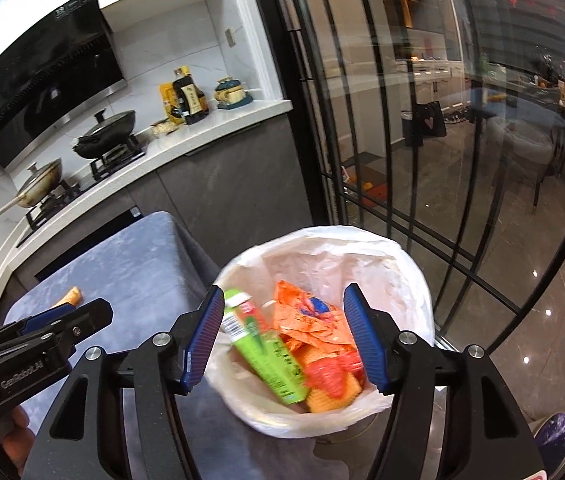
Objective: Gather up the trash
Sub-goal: 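Carry the green box and red bag over the bin and open both tools, then grasp the steel wool scrubber with the left tool while the right tool grasps the yellow foam sleeve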
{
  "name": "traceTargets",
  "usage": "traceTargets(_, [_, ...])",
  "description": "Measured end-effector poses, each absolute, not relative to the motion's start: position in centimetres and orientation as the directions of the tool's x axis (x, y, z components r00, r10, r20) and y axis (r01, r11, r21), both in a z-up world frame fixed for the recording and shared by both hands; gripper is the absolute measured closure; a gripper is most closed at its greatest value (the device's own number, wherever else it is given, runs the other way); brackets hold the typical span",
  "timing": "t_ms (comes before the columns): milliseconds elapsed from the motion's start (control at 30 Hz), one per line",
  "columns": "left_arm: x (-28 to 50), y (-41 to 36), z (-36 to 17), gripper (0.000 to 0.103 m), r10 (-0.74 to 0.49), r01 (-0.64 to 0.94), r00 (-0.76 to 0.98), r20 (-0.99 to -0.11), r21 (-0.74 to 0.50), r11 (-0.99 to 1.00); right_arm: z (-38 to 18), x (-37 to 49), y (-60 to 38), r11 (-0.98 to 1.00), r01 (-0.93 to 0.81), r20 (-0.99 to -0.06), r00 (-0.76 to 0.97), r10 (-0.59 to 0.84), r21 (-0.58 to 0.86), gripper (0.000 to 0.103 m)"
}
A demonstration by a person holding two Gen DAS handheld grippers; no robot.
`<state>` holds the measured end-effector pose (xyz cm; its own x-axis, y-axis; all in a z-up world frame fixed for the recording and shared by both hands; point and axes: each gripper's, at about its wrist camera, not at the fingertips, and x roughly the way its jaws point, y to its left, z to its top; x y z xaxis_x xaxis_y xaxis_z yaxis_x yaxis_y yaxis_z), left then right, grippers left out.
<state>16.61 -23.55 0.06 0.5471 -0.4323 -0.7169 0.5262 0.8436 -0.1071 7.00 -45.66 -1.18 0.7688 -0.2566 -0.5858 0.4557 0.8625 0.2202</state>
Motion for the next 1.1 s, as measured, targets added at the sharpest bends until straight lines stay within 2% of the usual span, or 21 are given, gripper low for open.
traceTargets(133, [17.7,-20.4,0.3,0.043,-0.401,0.468,0.573,-0.715,-0.116,0.876,-0.4,7.5,-43.6,0.88,0.419,-0.574,0.786,-0.23,0.221,0.04])
traceTargets(233, [18.3,-18.1,0.5,0.035,-0.361,0.416,0.608,-0.707,-0.104,0.903,-0.1,8.2,-41.8,0.896,0.39,-0.574,0.792,-0.208,0.213,0.04])
traceTargets(367, [19.1,-14.9,0.7,0.034,-0.313,0.361,0.638,-0.703,-0.086,0.929,0.1,9.1,-39.3,0.912,0.351,-0.574,0.8,-0.174,0.213,0.04])
traceTargets(467, [19.6,-12.8,0.6,0.033,-0.28,0.321,0.651,-0.706,-0.079,0.944,0.1,9.8,-37.7,0.921,0.326,-0.577,0.803,-0.15,0.215,0.035])
traceTargets(533, [19.9,-11.2,0.4,0.023,-0.241,0.28,0.67,-0.702,-0.061,0.958,0.0,10.3,-36.5,0.925,0.309,-0.581,0.803,-0.13,0.22,0.035])
traceTargets(600, [20.1,-9.9,0.3,0.017,-0.202,0.235,0.698,-0.687,-0.046,0.971,-0.1,10.8,-35.3,0.93,0.293,-0.586,0.802,-0.112,0.223,0.035])
traceTargets(1100, [24.4,-1.5,-3.7,0.016,-0.104,0.07,0.652,-0.751,-0.077,0.995,-2.6,14.8,-29.3,0.95,0.221,-0.638,0.769,-0.03,0.221,0.035])
